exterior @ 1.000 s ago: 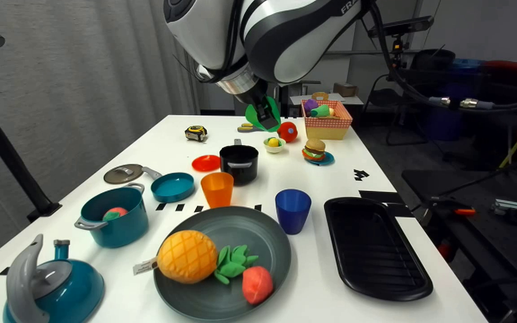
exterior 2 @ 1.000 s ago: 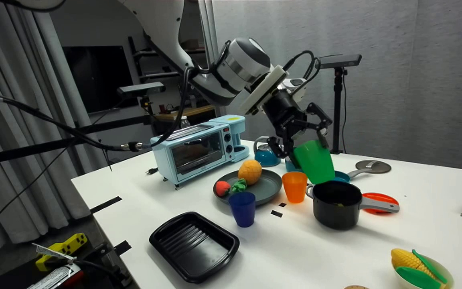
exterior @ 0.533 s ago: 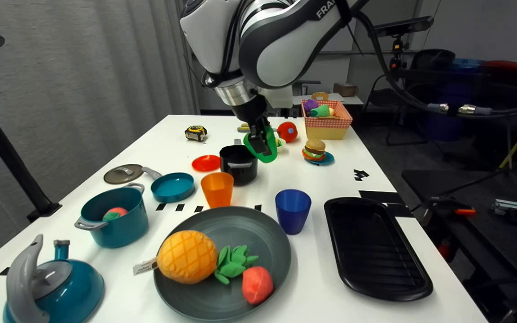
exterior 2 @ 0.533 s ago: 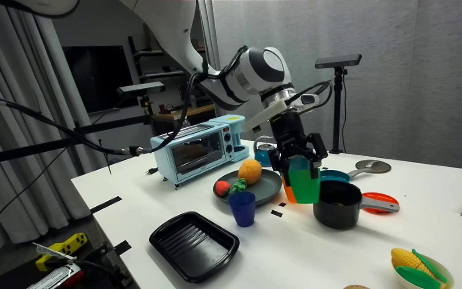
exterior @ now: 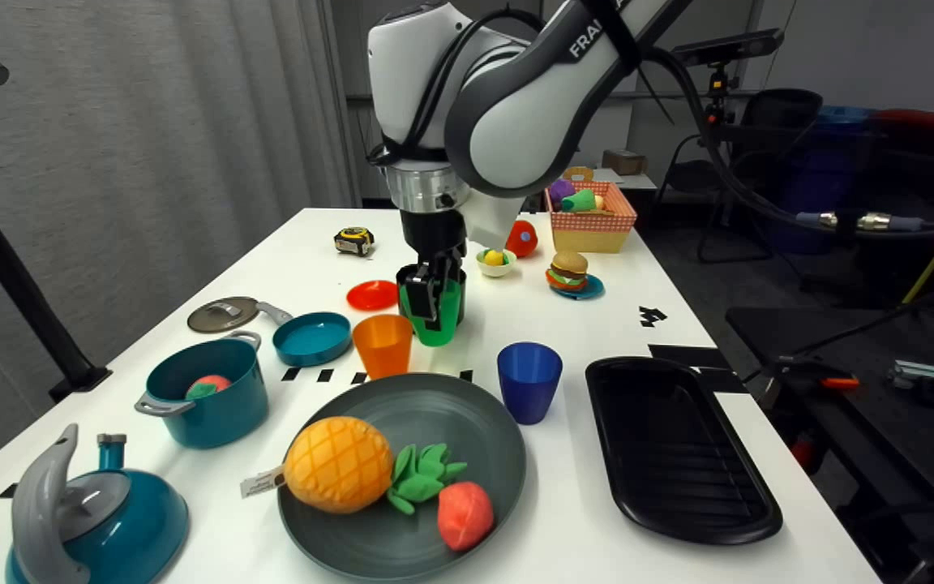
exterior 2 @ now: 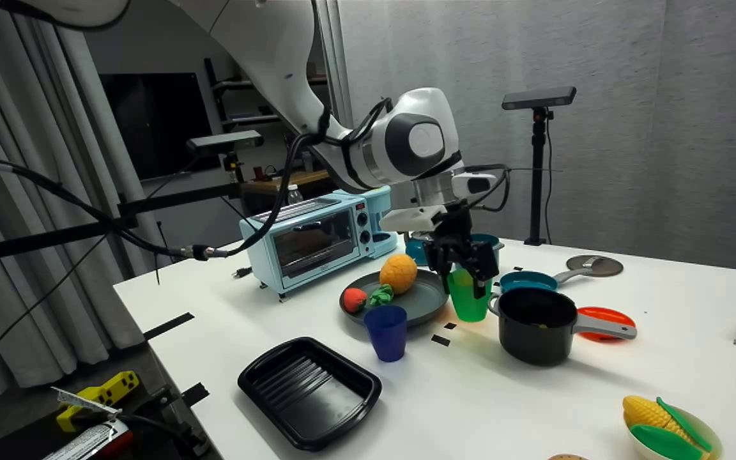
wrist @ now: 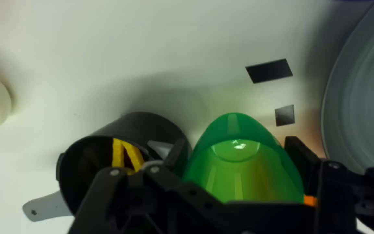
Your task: Pick the green cup and pour the potato fries into the black pot
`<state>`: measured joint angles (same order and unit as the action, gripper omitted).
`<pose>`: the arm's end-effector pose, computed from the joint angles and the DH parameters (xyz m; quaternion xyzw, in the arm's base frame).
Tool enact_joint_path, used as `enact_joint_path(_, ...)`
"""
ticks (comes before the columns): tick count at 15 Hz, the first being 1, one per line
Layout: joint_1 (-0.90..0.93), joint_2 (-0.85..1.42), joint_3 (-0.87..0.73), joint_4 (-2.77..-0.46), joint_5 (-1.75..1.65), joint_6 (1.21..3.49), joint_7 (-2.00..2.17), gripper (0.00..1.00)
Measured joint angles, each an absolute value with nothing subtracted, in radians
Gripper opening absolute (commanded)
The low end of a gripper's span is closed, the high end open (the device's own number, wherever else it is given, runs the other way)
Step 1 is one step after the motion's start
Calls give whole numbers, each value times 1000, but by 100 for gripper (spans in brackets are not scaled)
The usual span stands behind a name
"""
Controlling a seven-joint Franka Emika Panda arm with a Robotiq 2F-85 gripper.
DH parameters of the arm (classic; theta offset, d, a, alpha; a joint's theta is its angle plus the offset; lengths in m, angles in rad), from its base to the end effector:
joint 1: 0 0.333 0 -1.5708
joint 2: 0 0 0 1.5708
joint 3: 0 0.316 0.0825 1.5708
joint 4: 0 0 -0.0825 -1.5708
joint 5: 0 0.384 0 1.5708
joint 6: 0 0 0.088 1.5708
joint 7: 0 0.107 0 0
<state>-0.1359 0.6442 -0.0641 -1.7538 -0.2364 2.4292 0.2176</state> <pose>0.6552 -0.1299 0.2060 0.9887 -0.1128 0.0158 0.0974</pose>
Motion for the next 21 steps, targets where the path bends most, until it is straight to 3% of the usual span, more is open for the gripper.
enact_joint_path(5, -136, 646, -74, -1888, -142, 2780, 229, 52)
enact_joint_path(10, -135, 646, -88, -1997, -105, 2964, 222, 52)
enact_joint_path(11, -135, 646, -91, -2008, -101, 2982, 222, 94)
enact_joint_path(13, -134, 645, -95, -2019, -92, 2993, 221, 100)
enact_joint_path(21, -116, 623, -119, -2020, -89, 2994, 210, 100)
